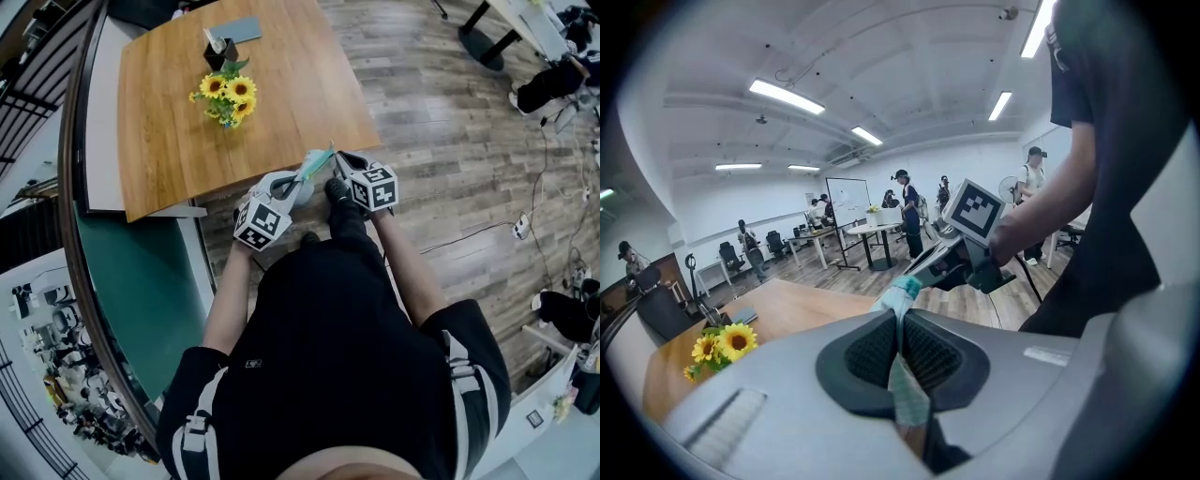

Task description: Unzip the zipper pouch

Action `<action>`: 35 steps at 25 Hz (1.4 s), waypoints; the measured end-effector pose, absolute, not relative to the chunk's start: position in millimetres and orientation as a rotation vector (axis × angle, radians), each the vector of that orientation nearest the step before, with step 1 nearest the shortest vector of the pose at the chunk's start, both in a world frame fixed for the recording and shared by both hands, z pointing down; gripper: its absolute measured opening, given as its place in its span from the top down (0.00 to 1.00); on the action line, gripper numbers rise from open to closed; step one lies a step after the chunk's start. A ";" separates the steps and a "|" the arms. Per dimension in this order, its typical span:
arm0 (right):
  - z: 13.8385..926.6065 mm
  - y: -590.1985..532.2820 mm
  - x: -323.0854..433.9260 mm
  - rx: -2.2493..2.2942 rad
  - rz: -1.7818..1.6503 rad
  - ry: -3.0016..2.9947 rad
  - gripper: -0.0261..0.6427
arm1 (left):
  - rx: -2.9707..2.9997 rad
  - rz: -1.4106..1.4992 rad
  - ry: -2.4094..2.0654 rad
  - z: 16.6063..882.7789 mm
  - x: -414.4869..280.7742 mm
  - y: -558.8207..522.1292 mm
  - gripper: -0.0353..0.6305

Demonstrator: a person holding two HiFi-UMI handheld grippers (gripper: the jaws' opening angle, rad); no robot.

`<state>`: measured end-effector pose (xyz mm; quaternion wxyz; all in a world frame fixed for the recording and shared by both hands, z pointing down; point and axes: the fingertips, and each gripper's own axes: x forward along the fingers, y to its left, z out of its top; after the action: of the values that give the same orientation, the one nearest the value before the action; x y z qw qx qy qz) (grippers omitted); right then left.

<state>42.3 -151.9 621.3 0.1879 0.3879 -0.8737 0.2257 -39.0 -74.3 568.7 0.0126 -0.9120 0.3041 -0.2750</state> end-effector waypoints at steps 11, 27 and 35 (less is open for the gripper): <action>623.0 -154.8 43.4 1.105 0.631 -2.448 0.95 | -2.847 -0.849 0.930 564.4 -42.1 -72.7 0.94; 623.1 -160.2 48.4 1.116 0.619 -2.430 0.95 | -2.844 -0.848 0.919 559.9 -47.6 -70.3 0.94; 626.9 -159.7 51.5 1.112 0.624 -2.416 0.95 | -2.854 -0.856 0.896 561.4 -46.3 -69.9 0.94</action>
<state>51.5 -159.7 626.9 0.2035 0.3987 -0.8658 0.2238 -46.3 -69.9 561.4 0.0151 -0.9172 0.2881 -0.2749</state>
